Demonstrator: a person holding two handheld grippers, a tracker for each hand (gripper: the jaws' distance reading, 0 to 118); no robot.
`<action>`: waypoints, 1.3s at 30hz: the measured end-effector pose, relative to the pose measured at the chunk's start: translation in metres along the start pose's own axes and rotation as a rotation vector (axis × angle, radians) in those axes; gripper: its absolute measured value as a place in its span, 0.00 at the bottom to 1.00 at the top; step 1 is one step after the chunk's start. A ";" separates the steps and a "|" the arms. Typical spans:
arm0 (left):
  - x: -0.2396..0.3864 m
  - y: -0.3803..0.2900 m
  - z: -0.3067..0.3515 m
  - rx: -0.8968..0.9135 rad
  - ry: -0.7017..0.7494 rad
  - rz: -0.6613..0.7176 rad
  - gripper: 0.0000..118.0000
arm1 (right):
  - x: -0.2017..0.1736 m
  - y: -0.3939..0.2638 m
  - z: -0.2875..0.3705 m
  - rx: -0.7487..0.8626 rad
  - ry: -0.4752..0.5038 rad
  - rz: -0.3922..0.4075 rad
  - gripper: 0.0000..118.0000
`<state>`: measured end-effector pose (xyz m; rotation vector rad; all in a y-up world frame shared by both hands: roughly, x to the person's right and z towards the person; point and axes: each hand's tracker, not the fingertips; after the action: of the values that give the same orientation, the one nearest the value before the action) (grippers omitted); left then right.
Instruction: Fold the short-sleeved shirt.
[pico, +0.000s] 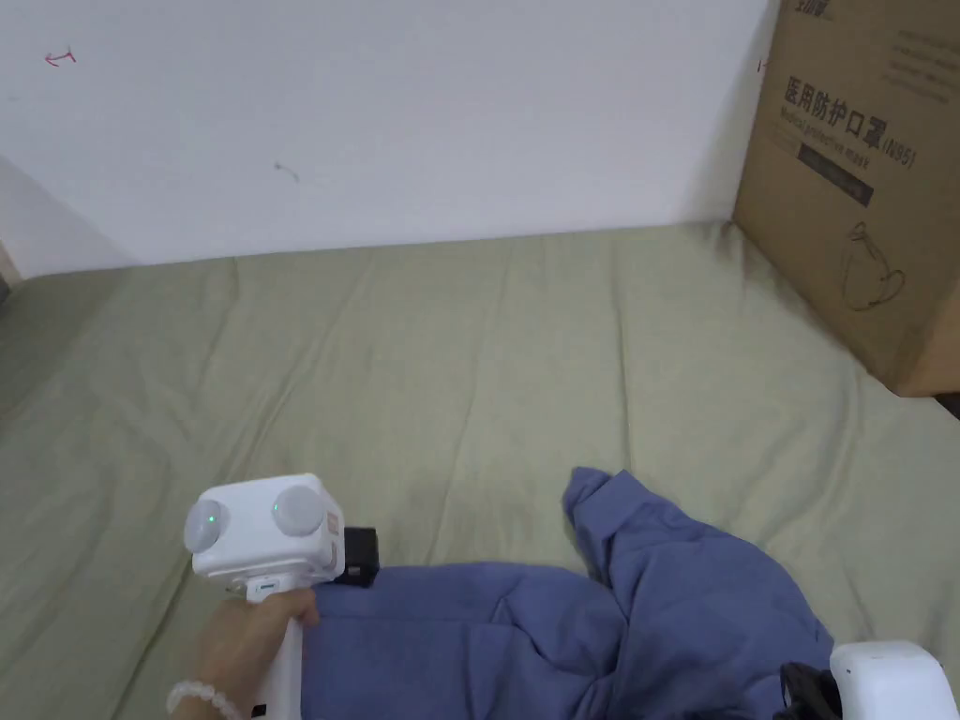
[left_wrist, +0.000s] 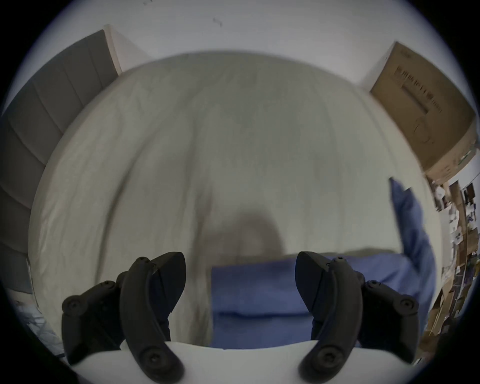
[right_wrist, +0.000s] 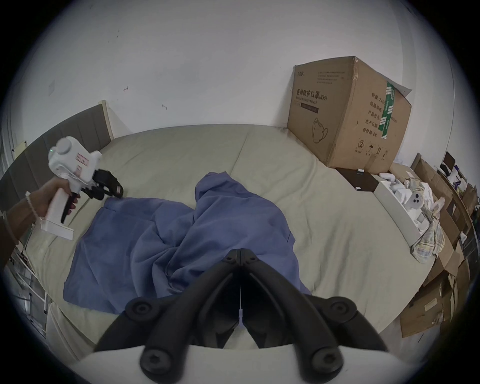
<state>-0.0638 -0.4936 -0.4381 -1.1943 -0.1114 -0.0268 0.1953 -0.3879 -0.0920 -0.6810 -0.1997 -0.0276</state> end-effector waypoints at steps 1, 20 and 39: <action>-0.001 -0.005 -0.012 -0.034 -0.014 0.009 0.75 | 0.001 -0.002 -0.003 -0.008 -0.003 0.000 0.00; -0.013 -0.011 0.099 0.248 -0.056 -0.041 0.02 | 0.062 0.110 -0.096 -0.057 0.245 -0.072 0.30; -0.032 -0.025 0.129 0.301 -0.074 -0.047 0.02 | 0.055 0.130 -0.285 -0.588 0.133 0.095 0.03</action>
<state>-0.1072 -0.3840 -0.3711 -0.8917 -0.2019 -0.0064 0.3110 -0.4637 -0.3781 -1.2702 -0.0261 -0.0415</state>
